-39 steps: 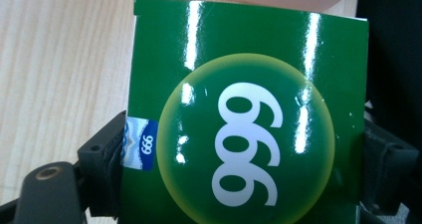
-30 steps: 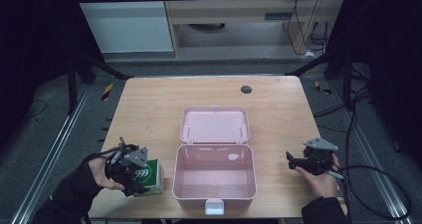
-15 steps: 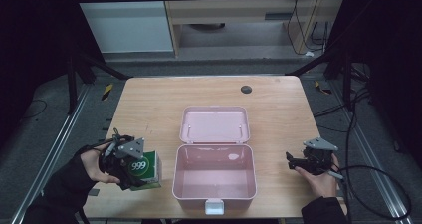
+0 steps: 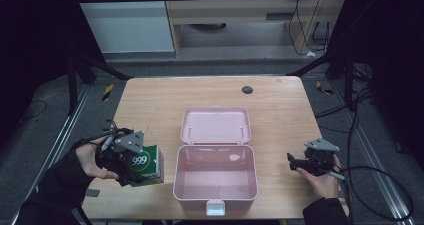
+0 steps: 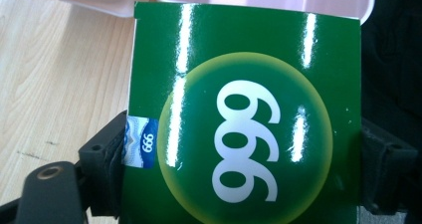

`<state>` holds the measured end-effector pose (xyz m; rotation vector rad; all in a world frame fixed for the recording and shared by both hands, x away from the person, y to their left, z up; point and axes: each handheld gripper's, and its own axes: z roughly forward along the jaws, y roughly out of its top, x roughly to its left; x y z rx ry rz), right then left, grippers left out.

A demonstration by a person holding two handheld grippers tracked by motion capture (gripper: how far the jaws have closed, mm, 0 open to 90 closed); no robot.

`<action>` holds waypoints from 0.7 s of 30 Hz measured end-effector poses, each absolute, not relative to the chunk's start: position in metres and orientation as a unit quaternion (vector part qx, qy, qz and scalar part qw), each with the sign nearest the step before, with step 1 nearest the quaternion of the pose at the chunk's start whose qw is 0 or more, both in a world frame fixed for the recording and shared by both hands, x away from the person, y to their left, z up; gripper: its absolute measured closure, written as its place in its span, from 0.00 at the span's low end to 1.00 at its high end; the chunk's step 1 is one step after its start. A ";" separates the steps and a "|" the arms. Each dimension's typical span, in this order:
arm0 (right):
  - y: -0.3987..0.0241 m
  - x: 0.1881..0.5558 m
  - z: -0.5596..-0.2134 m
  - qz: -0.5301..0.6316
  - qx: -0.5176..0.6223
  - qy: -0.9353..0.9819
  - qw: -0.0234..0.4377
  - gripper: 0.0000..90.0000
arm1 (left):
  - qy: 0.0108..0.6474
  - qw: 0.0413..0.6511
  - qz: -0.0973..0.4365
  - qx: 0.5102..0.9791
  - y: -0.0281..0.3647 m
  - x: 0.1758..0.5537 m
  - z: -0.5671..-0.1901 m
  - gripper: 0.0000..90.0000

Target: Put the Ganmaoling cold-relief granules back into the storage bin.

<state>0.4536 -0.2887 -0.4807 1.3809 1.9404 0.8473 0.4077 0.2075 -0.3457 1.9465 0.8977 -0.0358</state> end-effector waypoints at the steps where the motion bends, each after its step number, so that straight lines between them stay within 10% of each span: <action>1: -0.289 0.453 -0.481 0.320 0.523 0.731 0.301 0.04 | 0.366 0.478 -0.015 0.798 0.207 0.408 -0.344 0.16; 21: -0.290 0.454 -0.481 0.321 0.521 0.731 0.300 0.04 | 0.346 0.477 -0.015 0.808 0.185 0.406 -0.317 0.16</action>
